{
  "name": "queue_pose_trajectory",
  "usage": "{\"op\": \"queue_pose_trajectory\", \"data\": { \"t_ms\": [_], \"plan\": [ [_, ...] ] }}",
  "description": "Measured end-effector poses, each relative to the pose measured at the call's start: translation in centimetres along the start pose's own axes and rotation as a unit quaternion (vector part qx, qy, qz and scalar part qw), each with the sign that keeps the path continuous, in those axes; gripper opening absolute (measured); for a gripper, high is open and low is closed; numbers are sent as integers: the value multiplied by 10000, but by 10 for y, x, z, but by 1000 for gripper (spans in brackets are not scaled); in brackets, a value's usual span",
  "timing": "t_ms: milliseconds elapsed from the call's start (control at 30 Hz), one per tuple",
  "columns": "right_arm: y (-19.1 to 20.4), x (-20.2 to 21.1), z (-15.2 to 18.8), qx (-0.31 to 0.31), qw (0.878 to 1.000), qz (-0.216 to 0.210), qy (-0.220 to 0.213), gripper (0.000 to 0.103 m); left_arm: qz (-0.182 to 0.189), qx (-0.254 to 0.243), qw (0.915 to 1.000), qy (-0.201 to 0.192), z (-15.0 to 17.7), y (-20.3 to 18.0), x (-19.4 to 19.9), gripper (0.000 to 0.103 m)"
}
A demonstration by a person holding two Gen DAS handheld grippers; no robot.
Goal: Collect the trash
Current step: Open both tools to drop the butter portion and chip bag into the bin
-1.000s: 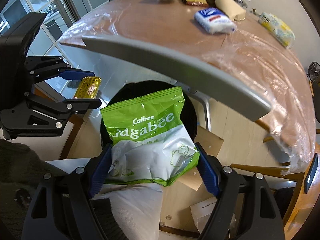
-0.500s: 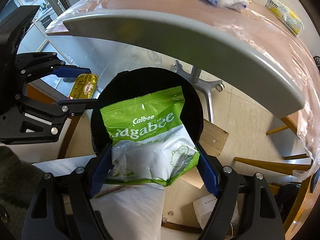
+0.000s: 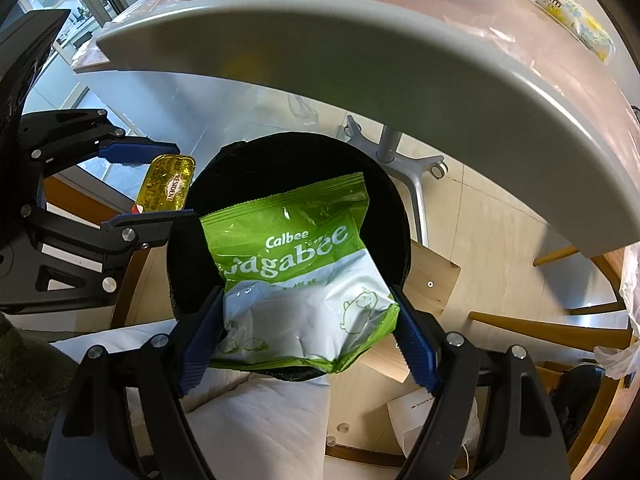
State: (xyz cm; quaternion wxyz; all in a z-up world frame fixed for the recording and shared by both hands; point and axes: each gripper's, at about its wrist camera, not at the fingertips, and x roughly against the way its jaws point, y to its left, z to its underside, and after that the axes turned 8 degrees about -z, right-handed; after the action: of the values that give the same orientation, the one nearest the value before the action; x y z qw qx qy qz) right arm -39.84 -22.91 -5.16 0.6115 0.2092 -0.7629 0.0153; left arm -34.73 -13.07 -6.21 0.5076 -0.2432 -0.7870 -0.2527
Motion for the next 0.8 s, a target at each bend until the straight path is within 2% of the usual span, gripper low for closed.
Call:
{"op": "queue_pose_trajectory", "data": {
  "t_ms": [100, 167, 267, 300, 800],
  "plan": [
    [-1, -2, 0, -21, 10000, -18, 21, 78, 14, -8, 10000, 21, -1, 0, -2, 54],
    [-2, -3, 0, -30, 10000, -59, 9, 78, 172, -42, 9998, 31, -1, -1, -2, 55],
    [-6, -2, 0, -123, 9999, -102, -11, 80, 85, -88, 9999, -64, -3, -3, 3, 83],
    [-8, -1, 0, -169, 9998, -102, -29, 86, 89, -83, 9999, -113, -2, -2, 5, 85],
    [-15, 0, 0, -369, 9992, -72, -110, 88, 100, 35, 9999, -37, -4, 7, 2, 85]
  ]
}}
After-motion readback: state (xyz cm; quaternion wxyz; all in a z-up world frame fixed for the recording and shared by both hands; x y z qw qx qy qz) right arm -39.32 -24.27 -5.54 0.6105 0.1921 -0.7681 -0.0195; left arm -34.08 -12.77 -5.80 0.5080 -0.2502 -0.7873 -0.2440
